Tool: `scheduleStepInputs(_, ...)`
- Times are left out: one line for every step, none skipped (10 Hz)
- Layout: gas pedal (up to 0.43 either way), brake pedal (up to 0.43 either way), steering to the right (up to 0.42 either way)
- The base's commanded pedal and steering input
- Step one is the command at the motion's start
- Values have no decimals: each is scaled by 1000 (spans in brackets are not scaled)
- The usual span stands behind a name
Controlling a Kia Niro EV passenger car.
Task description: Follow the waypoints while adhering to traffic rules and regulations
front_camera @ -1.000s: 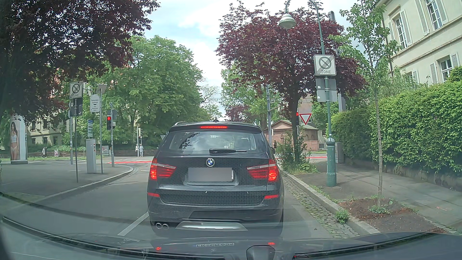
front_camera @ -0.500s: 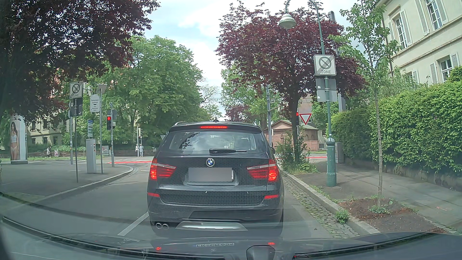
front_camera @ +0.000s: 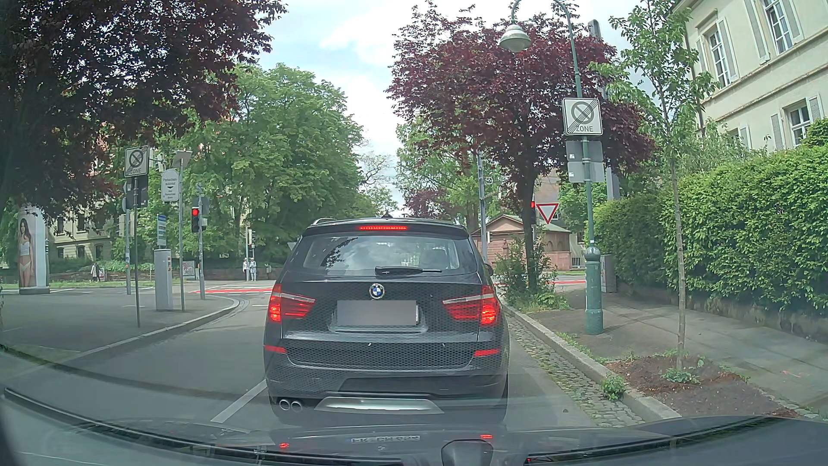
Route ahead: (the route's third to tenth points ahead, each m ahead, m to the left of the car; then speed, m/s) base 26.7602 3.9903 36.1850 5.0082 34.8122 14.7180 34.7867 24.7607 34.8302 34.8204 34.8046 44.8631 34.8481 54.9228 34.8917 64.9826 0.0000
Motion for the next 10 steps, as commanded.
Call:
scheduleStepInputs(0,274,2)
scheduleStepInputs(0,274,2)
scheduleStepInputs(0,274,2)
scheduleStepInputs(0,274,2)
scheduleStepInputs(0,268,2)
scheduleStepInputs(0,274,2)
scheduleStepInputs(0,274,2)
scheduleStepInputs(0,274,2)
scheduleStepInputs(0,268,2)
scheduleStepInputs(0,268,2)
